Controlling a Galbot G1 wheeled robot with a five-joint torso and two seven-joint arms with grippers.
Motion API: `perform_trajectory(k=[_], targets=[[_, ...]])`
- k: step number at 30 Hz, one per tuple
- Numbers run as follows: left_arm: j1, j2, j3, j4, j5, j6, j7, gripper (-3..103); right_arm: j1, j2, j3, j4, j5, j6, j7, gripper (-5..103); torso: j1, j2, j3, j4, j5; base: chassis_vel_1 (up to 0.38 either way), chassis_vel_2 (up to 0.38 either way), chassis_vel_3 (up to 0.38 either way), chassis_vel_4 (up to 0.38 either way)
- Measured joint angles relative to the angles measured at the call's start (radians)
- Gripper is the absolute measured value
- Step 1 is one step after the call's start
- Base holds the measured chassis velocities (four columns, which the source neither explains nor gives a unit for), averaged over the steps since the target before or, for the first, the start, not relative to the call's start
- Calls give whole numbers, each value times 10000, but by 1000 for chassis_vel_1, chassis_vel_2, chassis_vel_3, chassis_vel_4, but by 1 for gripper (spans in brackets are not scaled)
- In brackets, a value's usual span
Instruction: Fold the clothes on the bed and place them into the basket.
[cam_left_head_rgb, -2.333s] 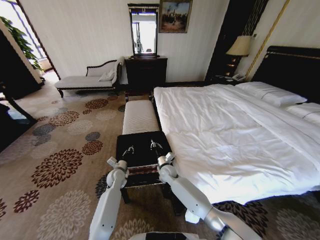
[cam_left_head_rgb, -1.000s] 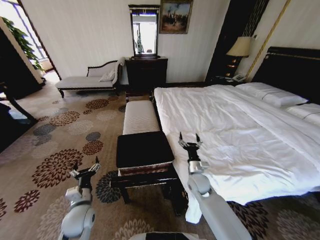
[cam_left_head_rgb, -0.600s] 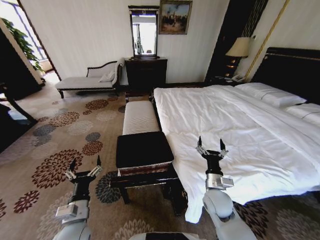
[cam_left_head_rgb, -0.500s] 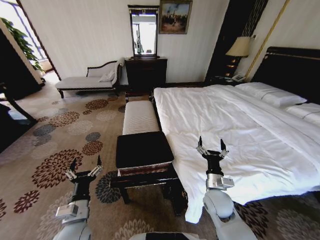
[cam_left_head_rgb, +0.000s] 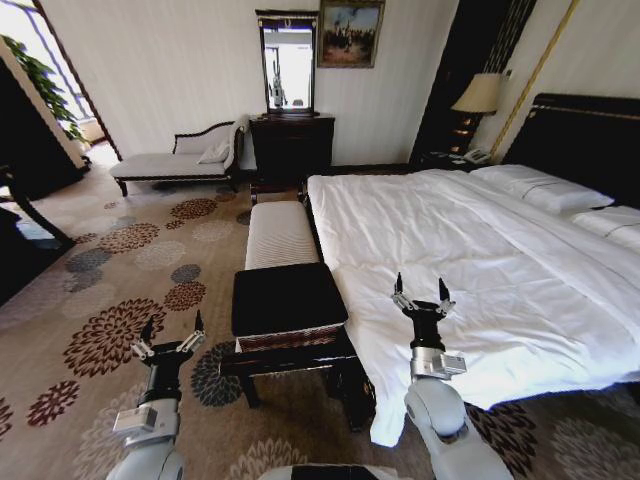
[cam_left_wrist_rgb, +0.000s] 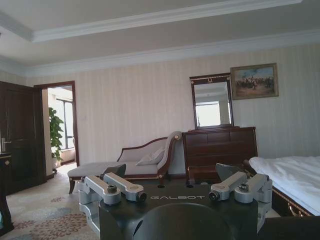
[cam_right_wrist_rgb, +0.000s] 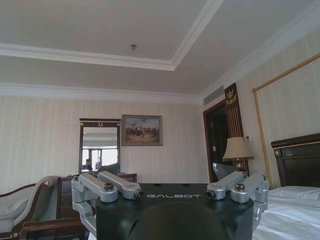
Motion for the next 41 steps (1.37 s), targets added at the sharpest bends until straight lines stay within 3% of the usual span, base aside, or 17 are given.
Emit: perform_trajectory(k=[41], targets=[[-13,2,7,26,-19,23,-8,100,22,-2,-22,-30,28,16,-11,100,0,0,0,0,0,0,0,0,0]])
